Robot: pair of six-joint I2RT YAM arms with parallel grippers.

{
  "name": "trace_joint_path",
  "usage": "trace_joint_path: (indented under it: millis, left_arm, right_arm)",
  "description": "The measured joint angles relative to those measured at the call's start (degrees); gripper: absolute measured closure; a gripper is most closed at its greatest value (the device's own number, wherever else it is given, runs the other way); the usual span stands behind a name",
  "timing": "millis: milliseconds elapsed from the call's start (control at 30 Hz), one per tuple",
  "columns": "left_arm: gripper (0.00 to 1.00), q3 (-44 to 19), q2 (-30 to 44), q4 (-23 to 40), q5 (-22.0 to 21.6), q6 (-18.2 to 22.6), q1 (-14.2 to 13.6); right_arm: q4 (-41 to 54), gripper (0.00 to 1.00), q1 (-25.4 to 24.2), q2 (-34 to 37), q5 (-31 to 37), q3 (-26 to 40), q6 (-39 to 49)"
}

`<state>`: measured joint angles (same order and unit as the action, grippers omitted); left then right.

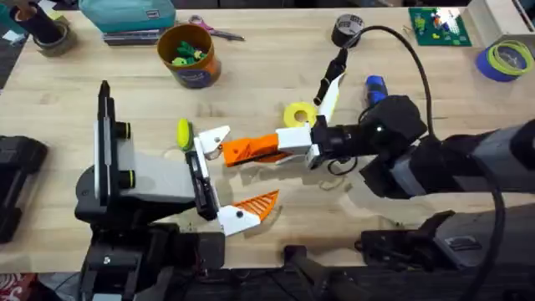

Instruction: Pick up the gripper from the table and insert it into the empty holder that is missing its gripper. Then pick up a screw, insert it into the mounting hole, and use the screwdriver to tighten it. Finally, clean up the table by picking up the vegetable and placing it into the bucket.

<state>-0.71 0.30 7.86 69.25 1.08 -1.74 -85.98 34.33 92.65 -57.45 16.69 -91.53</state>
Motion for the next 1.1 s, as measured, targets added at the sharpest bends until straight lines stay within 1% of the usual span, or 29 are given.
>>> trace_joint_path:
  millis: [1100]
  left_arm:
    - [0.015,0.0,0.02,-0.02,0.0,0.0,0.0]
  right_arm:
    - [-0.17,0.992,0.55,0.01,1.59,0.0,0.02]
